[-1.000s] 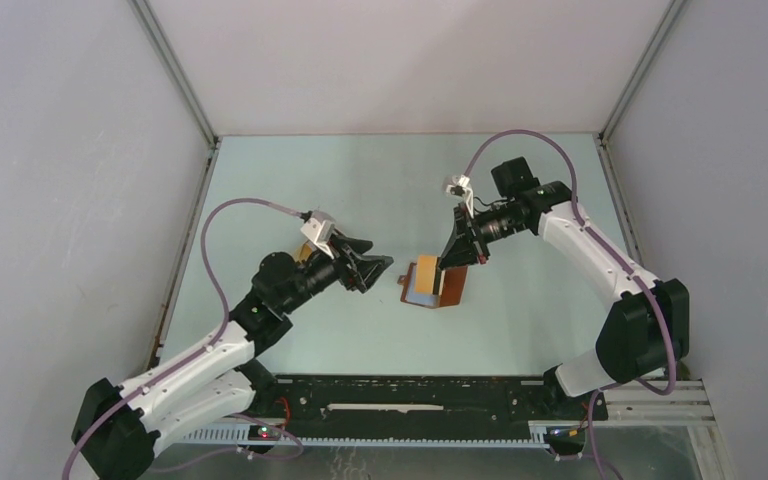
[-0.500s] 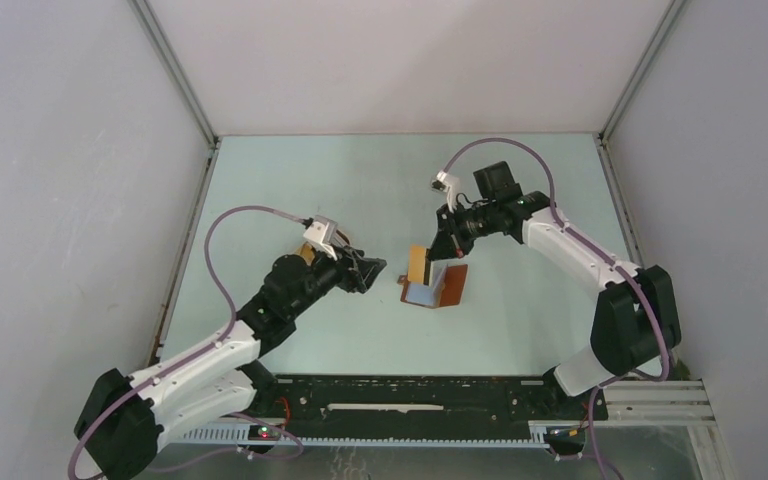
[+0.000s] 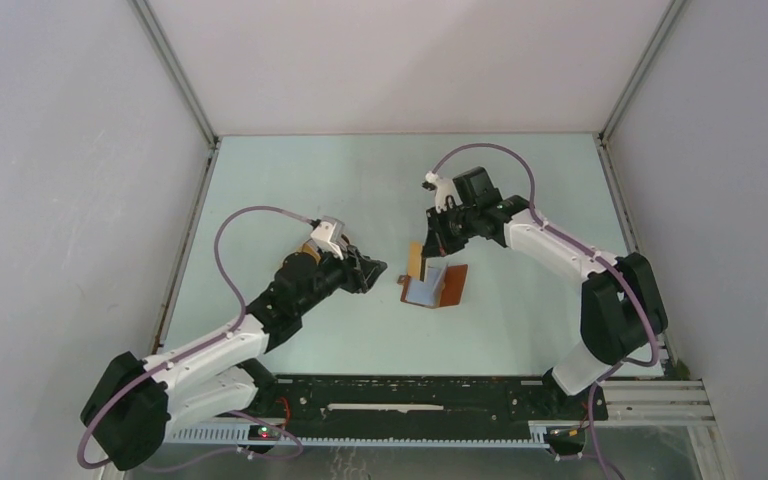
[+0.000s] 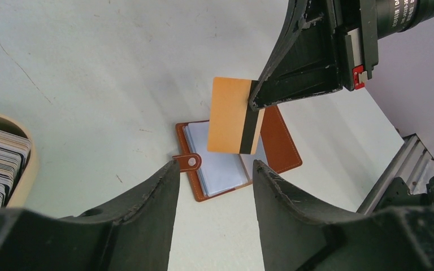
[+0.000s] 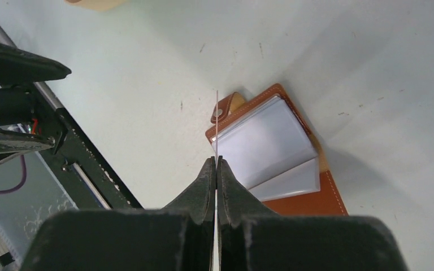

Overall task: Put the credit cards into the card holder
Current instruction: Insert the credit card into the card holder.

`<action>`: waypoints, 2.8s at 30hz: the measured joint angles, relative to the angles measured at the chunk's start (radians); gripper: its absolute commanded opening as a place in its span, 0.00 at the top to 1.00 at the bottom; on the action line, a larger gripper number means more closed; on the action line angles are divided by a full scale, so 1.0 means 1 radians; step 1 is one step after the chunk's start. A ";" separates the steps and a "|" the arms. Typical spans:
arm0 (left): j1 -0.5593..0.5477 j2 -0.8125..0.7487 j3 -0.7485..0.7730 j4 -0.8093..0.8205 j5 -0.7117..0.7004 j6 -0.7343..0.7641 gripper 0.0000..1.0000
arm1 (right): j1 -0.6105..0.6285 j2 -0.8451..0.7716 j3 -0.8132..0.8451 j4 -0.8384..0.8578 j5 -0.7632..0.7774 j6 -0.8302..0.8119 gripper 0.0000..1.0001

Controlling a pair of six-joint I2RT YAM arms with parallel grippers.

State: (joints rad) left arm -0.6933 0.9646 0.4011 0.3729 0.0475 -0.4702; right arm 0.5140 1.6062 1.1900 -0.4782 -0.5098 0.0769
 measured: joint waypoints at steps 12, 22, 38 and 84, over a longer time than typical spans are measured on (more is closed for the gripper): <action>0.002 0.028 -0.001 0.009 0.012 -0.004 0.47 | -0.024 0.019 -0.032 -0.053 0.030 -0.011 1.00; 0.002 0.138 -0.001 0.076 0.063 -0.047 0.50 | -0.076 -0.030 -0.133 -0.104 0.036 -0.027 1.00; 0.000 0.434 0.074 0.171 0.169 -0.121 0.54 | -0.226 -0.016 -0.167 -0.088 -0.067 -0.003 1.00; -0.085 0.671 0.180 0.073 -0.010 -0.281 0.53 | -0.319 0.130 -0.183 -0.011 -0.196 0.086 1.00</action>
State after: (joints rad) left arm -0.7788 1.6352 0.5808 0.4461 0.0376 -0.7513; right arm 0.1955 1.7367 1.0065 -0.4892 -0.7059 0.1627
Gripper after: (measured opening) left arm 0.444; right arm 0.008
